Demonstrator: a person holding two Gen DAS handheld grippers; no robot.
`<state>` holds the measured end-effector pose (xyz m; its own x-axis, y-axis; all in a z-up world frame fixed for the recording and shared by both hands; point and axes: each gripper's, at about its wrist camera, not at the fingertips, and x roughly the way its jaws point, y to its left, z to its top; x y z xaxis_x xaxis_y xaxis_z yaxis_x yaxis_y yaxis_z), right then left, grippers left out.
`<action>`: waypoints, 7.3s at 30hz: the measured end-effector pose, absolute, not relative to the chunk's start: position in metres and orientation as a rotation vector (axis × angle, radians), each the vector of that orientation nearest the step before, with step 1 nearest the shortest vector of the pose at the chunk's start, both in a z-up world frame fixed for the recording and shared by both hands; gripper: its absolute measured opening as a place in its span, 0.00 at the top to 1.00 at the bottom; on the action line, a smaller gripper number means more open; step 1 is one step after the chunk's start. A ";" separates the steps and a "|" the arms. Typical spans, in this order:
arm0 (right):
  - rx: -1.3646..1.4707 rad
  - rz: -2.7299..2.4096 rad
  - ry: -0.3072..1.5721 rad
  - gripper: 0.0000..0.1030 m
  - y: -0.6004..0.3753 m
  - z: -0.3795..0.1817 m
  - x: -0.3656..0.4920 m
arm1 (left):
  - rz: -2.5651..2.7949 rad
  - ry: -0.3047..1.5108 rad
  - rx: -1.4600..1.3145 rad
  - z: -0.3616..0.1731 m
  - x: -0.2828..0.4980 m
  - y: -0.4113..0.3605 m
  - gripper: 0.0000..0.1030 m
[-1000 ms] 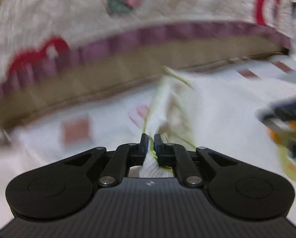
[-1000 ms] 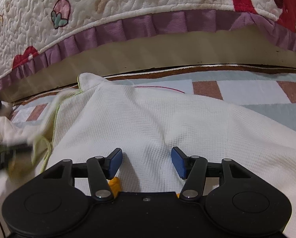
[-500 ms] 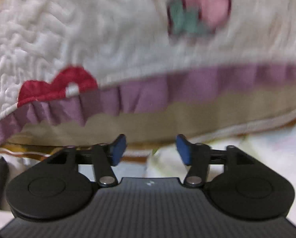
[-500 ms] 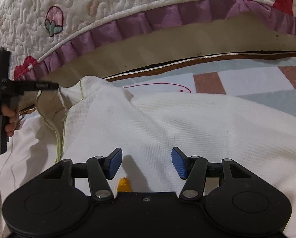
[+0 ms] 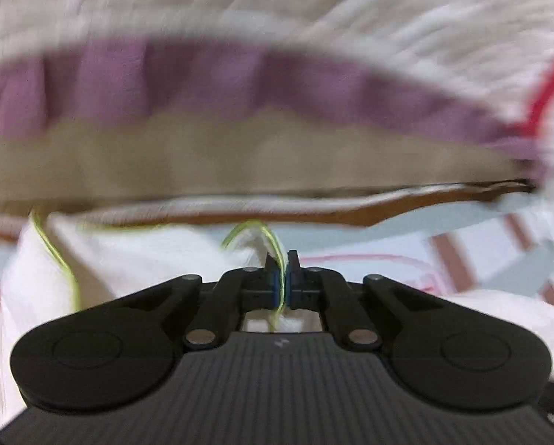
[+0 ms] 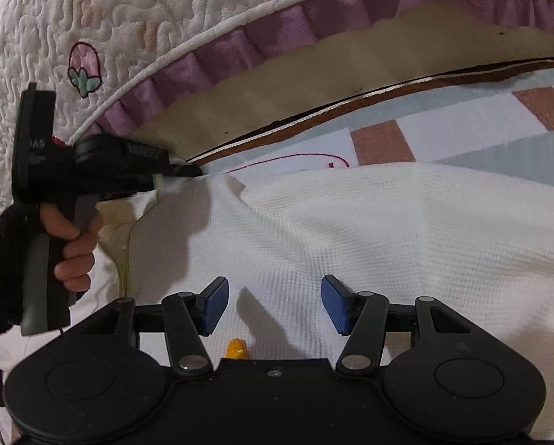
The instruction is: Fold clothes
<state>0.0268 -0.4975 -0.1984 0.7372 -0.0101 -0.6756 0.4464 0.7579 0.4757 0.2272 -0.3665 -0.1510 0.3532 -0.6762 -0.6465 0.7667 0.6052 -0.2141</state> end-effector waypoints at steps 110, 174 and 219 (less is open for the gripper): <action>1.044 -1.167 0.046 0.43 -0.676 -0.148 -0.226 | -0.836 0.759 0.345 -0.145 -0.001 -0.370 0.32; 1.207 -1.052 0.391 0.49 -0.559 -0.197 -0.238 | -0.699 0.896 0.647 -0.134 -0.036 -0.184 0.42; 0.200 0.004 0.753 0.45 -0.391 -0.127 -0.033 | -0.523 0.871 -0.176 -0.121 0.043 -0.116 0.39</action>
